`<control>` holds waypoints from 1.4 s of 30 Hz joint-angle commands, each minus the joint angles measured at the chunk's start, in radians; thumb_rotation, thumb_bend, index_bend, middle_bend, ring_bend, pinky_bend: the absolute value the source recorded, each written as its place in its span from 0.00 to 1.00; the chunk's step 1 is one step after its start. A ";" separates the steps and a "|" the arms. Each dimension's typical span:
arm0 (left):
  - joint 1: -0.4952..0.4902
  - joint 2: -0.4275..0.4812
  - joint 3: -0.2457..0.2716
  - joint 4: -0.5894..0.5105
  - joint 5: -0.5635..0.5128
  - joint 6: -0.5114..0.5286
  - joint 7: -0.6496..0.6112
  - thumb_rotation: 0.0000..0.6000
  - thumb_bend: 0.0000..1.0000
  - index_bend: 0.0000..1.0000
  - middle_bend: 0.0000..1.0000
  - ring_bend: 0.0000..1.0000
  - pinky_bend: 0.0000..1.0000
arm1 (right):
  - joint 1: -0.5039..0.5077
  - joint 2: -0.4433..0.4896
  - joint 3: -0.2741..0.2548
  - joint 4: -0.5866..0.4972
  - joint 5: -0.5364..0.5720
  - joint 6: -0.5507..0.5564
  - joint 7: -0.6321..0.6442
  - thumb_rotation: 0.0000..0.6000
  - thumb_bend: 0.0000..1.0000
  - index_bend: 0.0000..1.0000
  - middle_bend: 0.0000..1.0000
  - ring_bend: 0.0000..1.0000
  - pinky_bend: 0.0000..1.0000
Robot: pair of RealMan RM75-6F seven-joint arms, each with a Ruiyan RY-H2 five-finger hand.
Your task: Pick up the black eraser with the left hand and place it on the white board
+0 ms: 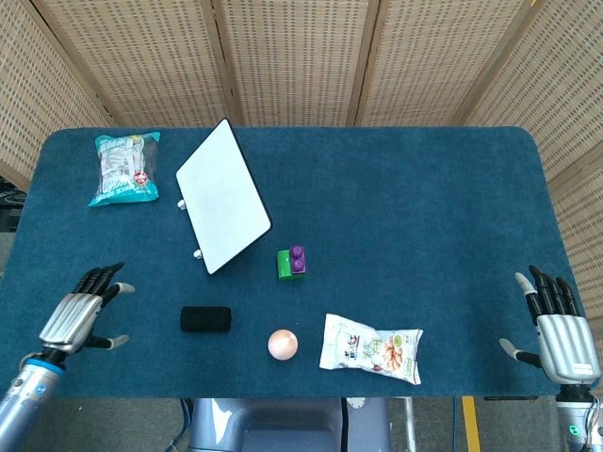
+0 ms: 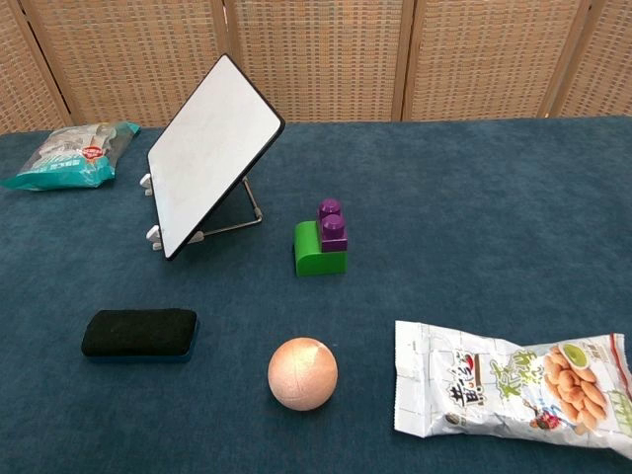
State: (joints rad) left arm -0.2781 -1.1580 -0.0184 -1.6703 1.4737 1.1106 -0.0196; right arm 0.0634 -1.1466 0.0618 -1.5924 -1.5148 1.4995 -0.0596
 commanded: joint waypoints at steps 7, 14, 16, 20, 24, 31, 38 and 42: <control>-0.121 -0.143 -0.062 -0.081 -0.223 -0.127 0.289 1.00 0.00 0.34 0.00 0.00 0.00 | 0.005 0.004 0.001 -0.003 0.003 -0.009 0.005 1.00 0.10 0.06 0.00 0.00 0.00; -0.180 -0.254 -0.077 -0.072 -0.375 -0.135 0.474 1.00 0.01 0.34 0.00 0.00 0.00 | 0.008 0.009 0.001 -0.005 0.005 -0.017 0.017 1.00 0.10 0.06 0.00 0.00 0.00; -0.190 -0.278 -0.076 -0.069 -0.399 -0.128 0.508 1.00 0.01 0.34 0.00 0.00 0.00 | 0.008 0.010 0.000 -0.005 0.005 -0.018 0.020 1.00 0.10 0.06 0.00 0.00 0.00; -0.208 -0.333 -0.069 -0.060 -0.443 -0.106 0.577 1.00 0.01 0.34 0.00 0.00 0.00 | 0.008 0.011 0.000 -0.003 0.004 -0.018 0.025 1.00 0.10 0.06 0.00 0.00 0.00; -0.220 -0.363 -0.064 -0.056 -0.479 -0.090 0.617 1.00 0.01 0.34 0.00 0.00 0.00 | 0.008 0.011 -0.001 -0.002 0.003 -0.018 0.027 1.00 0.10 0.06 0.00 0.00 0.00; -0.233 -0.387 -0.062 -0.044 -0.512 -0.064 0.650 1.00 0.01 0.34 0.00 0.00 0.00 | 0.008 0.011 -0.001 -0.002 0.002 -0.017 0.028 1.00 0.10 0.06 0.00 0.00 0.00; -0.244 -0.399 -0.057 -0.025 -0.527 -0.059 0.653 1.00 0.04 0.40 0.00 0.00 0.00 | 0.009 0.011 -0.001 -0.003 0.003 -0.017 0.026 1.00 0.10 0.06 0.00 0.00 0.00; -0.249 -0.399 -0.050 -0.022 -0.534 -0.056 0.657 1.00 0.07 0.46 0.00 0.00 0.00 | 0.008 0.011 -0.002 -0.003 0.003 -0.017 0.025 1.00 0.10 0.06 0.00 0.00 0.00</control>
State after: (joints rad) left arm -0.5256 -1.5567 -0.0697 -1.6928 0.9416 1.0547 0.6369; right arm 0.0718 -1.1355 0.0602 -1.5953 -1.5119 1.4829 -0.0342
